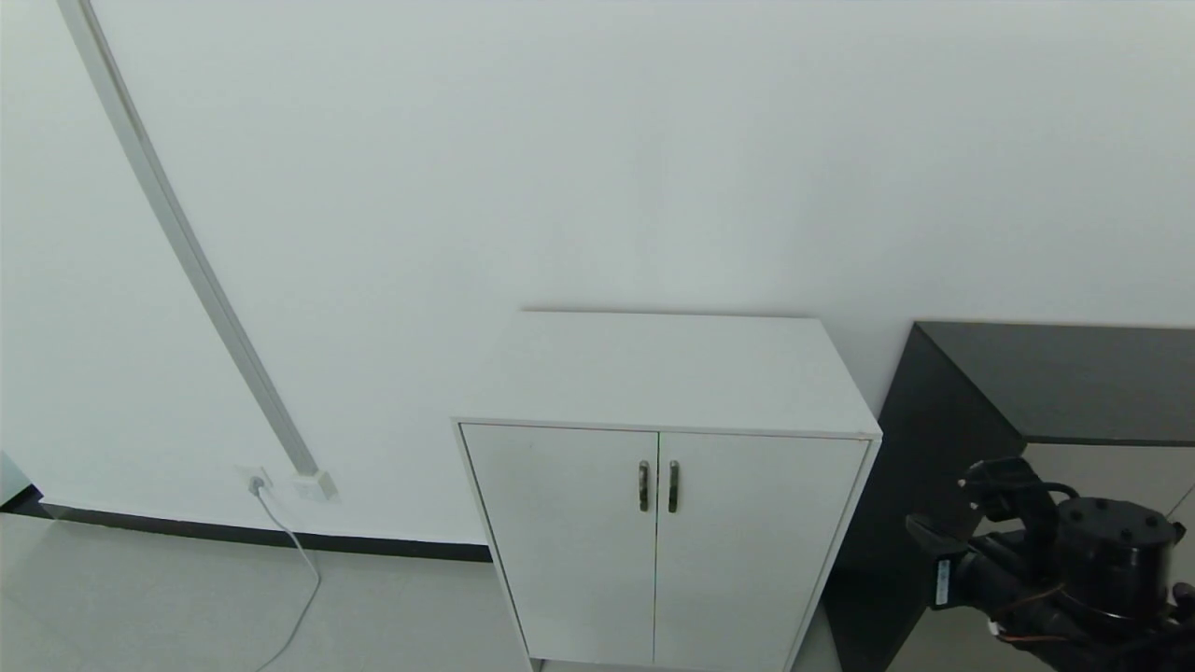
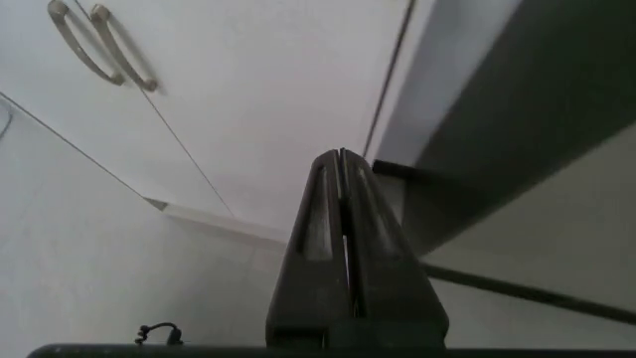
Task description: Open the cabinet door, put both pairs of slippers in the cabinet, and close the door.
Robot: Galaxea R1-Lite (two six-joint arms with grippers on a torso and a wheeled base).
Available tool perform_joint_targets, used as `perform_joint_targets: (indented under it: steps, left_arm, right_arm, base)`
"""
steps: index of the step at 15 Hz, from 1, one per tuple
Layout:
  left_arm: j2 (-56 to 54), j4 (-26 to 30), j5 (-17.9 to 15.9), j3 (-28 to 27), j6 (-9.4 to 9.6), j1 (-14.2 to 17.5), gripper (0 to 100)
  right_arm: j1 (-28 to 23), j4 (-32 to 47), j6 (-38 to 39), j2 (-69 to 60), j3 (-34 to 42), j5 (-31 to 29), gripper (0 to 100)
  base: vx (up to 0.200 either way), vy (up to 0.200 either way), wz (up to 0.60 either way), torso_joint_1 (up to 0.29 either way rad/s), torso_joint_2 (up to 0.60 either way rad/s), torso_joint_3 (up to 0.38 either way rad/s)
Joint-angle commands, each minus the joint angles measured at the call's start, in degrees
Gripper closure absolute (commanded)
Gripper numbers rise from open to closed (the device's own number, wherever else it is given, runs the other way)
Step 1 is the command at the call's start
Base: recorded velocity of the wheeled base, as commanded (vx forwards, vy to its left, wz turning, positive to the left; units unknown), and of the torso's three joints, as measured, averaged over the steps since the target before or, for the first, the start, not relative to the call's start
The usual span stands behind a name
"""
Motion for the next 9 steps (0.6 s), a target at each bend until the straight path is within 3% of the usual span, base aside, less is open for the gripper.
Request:
perform_joint_targets:
  steps: [1,9]
  left_arm:
    - [0.1,0.0,0.0,0.0,-0.11,0.0,100]
    - [0.1,0.0,0.2,0.0,-0.46,0.0,100]
  right_arm:
    - [-2.5,2.9,-0.5,-12.9,3.4,-3.4,100]
    - [-2.9,58.1,-2.4,-66.6,3.0,-3.3,100]
  base:
    - [0.000,0.000,0.00,0.000,0.00,0.000]
    - [0.000,0.000,0.00,0.000,0.00,0.000]
